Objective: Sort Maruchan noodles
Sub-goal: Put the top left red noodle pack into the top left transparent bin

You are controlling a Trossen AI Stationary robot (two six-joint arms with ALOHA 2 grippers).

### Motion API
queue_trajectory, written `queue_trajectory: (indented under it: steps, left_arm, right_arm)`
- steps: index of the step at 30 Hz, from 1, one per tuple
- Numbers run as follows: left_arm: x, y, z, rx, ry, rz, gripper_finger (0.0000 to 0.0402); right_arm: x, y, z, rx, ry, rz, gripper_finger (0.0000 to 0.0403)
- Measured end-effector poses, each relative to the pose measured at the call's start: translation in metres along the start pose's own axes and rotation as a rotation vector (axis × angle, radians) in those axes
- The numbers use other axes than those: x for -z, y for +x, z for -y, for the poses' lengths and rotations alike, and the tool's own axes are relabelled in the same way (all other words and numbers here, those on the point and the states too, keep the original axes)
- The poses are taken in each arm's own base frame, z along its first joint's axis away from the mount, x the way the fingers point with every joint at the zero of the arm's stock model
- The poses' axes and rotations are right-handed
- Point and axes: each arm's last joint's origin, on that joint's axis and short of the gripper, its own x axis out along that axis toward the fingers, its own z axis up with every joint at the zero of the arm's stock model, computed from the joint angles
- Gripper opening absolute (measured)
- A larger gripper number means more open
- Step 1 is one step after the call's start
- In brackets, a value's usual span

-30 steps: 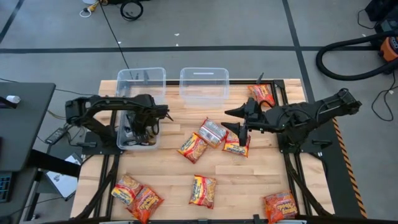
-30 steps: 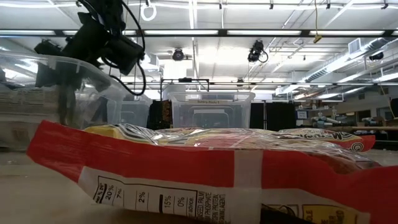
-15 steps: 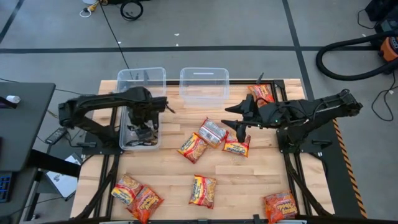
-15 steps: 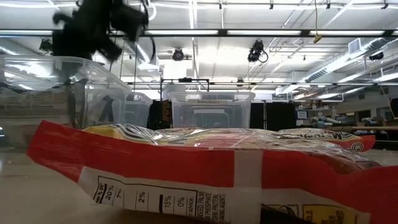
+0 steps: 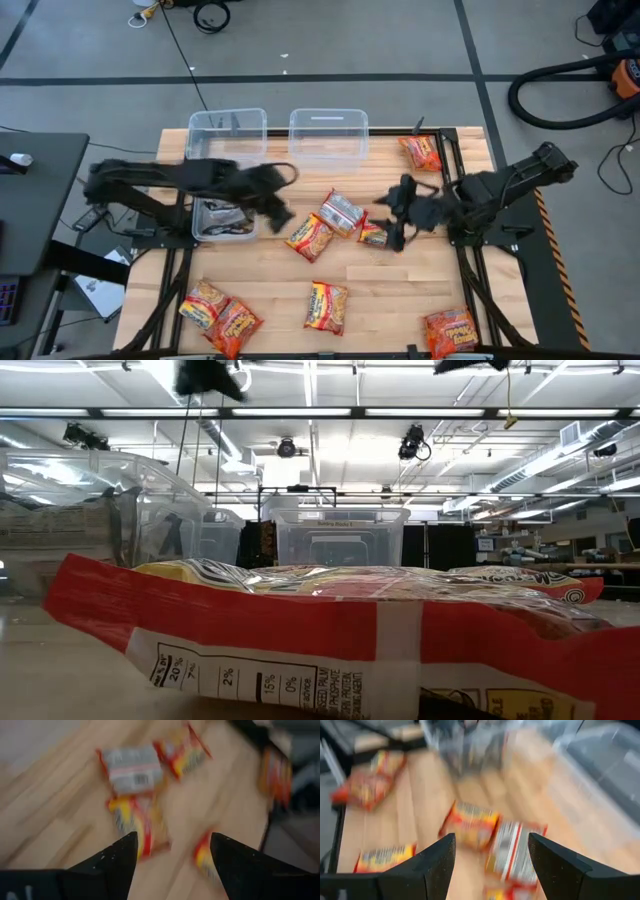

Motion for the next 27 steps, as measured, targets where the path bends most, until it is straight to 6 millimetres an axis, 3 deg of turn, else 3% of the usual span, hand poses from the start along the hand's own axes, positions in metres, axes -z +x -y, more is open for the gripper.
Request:
queue_trajectory:
  steps: [4,9,15,27]
  left_arm:
    - [-0.010,0.069,-0.001,-0.044,-0.071,-0.041,0.0252]
    - [-0.002,0.129,-0.023,-0.127,-0.125,-0.255,0.0251]
    - [0.001,0.161,-0.042,-0.196,-0.124,-0.335,0.0251]
    - [0.027,0.203,-0.050,-0.174,-0.196,-0.569,0.0251]
  right_arm:
    - [0.017,0.005,-0.016,0.010,-0.012,-0.087,0.0255]
    - [0.032,0.013,-0.035,-0.001,-0.016,-0.150,0.0255]
    - [0.044,0.027,-0.051,0.006,-0.065,-0.196,0.0255]
    - [0.055,0.047,-0.067,-0.022,-0.084,-0.259,0.0255]
